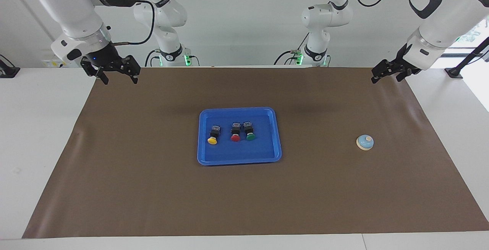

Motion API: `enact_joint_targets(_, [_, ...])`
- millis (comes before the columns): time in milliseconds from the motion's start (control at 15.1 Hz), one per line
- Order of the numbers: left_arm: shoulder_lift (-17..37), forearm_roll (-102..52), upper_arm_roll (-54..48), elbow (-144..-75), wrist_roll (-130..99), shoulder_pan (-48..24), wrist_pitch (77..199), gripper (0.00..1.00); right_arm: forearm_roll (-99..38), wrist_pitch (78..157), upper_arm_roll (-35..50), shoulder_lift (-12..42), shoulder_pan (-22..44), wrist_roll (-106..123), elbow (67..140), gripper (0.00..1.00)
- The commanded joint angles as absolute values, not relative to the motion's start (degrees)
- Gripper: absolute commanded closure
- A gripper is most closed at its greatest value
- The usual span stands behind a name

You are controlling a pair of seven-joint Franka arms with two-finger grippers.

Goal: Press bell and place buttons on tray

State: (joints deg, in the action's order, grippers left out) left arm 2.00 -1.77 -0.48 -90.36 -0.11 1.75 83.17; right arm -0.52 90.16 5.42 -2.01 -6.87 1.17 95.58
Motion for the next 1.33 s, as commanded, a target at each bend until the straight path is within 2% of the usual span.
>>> enact_joint_targets(0, [0.44,-2.20,-0.09,-92.02,-0.18,1.49,83.67,0.00,0.00,90.35,6.15,-2.29,-8.26,2.37,95.89,0.00])
enact_joint_targets(1260, [0.44,-2.20,-0.09,-92.02,-0.18,1.49,83.67,0.00,0.70,90.17,6.15,-2.46,-9.14,2.73,96.33,0.00])
